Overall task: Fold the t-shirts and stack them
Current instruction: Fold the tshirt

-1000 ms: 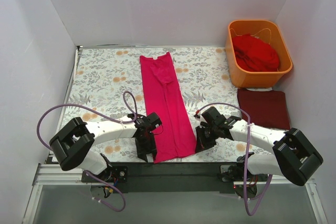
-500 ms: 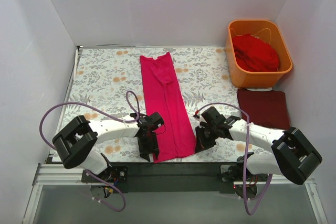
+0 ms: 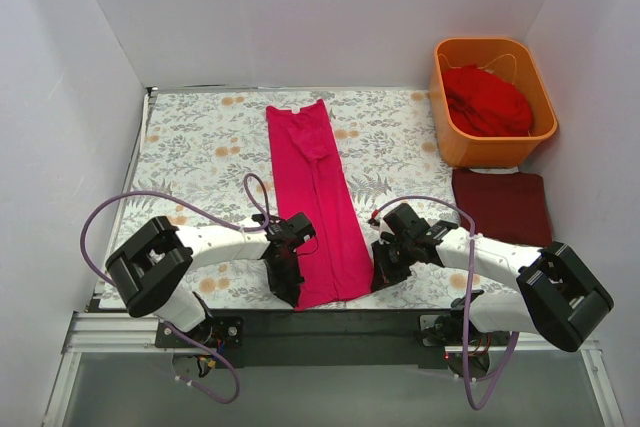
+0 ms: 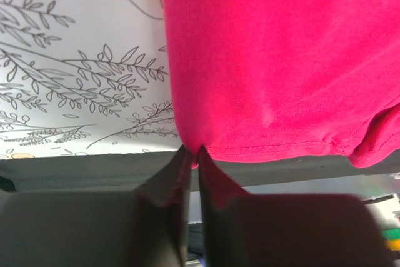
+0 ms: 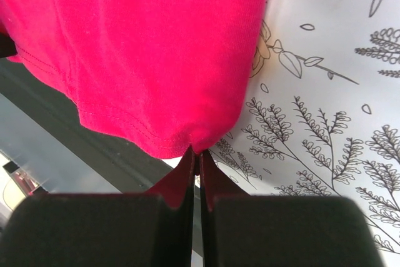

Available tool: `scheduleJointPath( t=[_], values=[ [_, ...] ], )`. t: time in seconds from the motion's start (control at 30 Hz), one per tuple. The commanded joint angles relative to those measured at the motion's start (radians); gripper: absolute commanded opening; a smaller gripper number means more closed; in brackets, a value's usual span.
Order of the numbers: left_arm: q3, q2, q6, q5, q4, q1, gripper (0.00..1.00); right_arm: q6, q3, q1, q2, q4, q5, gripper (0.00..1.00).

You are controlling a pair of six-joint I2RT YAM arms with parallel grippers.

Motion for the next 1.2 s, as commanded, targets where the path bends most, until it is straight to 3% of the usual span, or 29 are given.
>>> scheduleJointPath(
  t=[0.0, 0.23, 0.37, 0.6, 0.73, 0.93, 1.17],
  values=[
    [0.0, 0.001, -0.01, -0.026, 0.015, -0.006, 0.0, -0.007, 0.007, 0.005, 0.001, 0.017, -0.031, 0.01],
    [-0.038, -0.099, -0.008, -0.023, -0.066, -0.015, 0.0, 0.001, 0.013, 0.043, -0.043, -0.084, -0.075, 0.01],
    [-0.083, -0.189, -0.03, -0.014, -0.146, -0.06, 0.0, 0.064, 0.005, 0.129, -0.115, -0.169, -0.078, 0.01],
    [-0.109, -0.341, -0.035, 0.023, -0.134, -0.06, 0.0, 0.096, 0.087, 0.154, -0.206, -0.227, 0.014, 0.01],
    [0.0, -0.288, 0.095, -0.029, -0.115, 0.124, 0.0, 0.041, 0.232, 0.111, -0.133, -0.215, 0.148, 0.01],
    [0.197, -0.147, 0.255, -0.147, -0.045, 0.374, 0.0, -0.12, 0.439, -0.049, 0.028, -0.169, 0.161, 0.01],
    [0.357, 0.005, 0.361, -0.277, 0.023, 0.497, 0.0, -0.253, 0.654, -0.121, 0.216, -0.138, 0.158, 0.01]
  ],
)
